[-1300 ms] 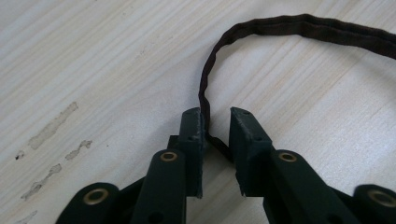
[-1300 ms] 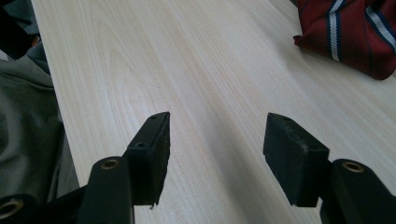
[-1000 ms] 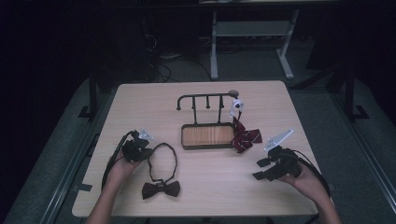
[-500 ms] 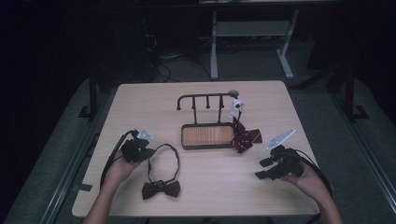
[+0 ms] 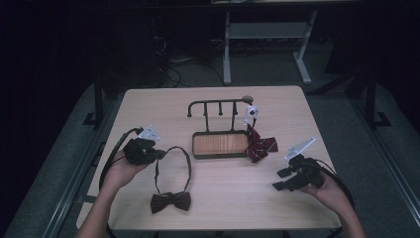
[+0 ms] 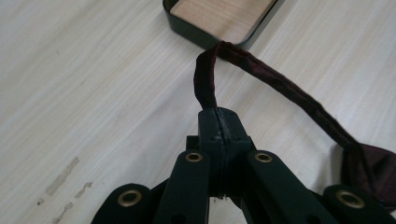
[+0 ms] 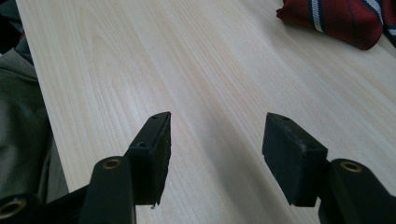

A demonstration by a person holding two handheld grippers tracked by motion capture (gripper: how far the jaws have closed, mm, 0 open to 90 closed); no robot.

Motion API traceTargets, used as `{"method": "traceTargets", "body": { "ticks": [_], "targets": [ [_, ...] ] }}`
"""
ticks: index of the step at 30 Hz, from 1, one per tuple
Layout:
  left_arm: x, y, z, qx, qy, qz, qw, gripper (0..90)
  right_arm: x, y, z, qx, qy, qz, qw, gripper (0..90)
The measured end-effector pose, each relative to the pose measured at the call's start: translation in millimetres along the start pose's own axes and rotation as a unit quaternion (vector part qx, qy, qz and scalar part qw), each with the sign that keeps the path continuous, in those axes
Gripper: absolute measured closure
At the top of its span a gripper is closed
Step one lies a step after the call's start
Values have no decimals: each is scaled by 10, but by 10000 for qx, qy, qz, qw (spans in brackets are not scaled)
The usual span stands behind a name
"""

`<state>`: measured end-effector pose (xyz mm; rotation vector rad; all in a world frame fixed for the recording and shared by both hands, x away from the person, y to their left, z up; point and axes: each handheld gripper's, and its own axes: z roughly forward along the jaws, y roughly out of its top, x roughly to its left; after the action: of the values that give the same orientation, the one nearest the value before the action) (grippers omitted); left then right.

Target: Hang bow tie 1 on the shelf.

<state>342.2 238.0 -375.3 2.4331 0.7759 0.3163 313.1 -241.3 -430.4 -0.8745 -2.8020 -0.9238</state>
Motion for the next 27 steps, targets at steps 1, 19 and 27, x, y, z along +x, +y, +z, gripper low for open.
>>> {"method": "traceTargets", "body": {
  "ticks": [1, 19, 27],
  "targets": [
    [-6, 21, -31, -14, -27, 29, 10000, 900, 0, 0, 0, 0, 0, 0, 10000, 421],
    [-110, 292, -375, -175, -75, 439, 9989, 900, 7, 28, -34, -77, -82, 10, 9999, 420],
    [-145, 397, -462, -169, -97, 563, 9982, 900, 20, 33, -59, -124, -104, 46, 9999, 418]
  ]
}}
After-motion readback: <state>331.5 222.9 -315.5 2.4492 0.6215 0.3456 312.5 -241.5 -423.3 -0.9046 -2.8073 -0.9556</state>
